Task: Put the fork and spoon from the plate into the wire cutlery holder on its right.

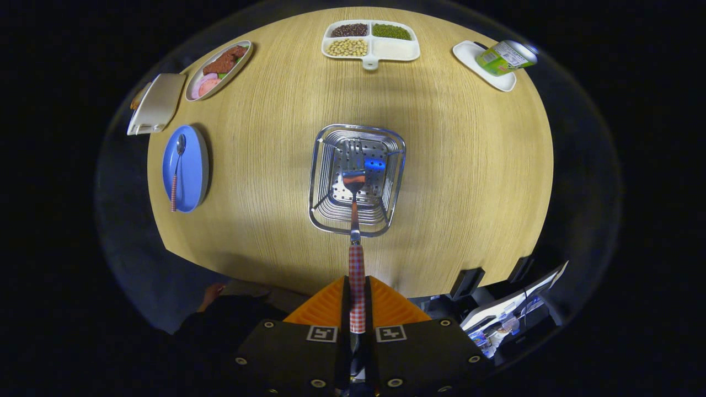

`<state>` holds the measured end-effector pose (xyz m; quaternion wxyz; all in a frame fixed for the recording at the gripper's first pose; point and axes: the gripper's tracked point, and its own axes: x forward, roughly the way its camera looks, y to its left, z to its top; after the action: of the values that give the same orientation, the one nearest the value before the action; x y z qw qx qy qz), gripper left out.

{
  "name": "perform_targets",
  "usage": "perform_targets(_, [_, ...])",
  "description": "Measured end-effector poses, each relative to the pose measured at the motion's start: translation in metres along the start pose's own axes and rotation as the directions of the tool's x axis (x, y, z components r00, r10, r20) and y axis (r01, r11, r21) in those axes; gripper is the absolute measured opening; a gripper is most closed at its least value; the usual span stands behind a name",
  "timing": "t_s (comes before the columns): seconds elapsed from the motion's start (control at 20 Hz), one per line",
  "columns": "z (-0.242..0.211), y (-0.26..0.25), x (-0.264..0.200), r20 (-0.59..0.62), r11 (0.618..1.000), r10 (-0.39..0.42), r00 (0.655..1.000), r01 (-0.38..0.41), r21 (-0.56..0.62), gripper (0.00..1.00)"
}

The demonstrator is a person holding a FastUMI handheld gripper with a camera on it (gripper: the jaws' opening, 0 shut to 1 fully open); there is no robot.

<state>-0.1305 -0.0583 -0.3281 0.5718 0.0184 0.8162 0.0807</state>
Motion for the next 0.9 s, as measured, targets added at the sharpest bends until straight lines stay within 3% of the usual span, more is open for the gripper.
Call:
perform_targets(0.3, [0.013,0.002,-0.007,-0.01,1.0,0.023,1.0,-0.023,0.011,0.13])
perform_targets(0.9, [0.035,0.01,-0.038,0.162,0.986,0.082,0.983,-0.103,0.128,0.14])
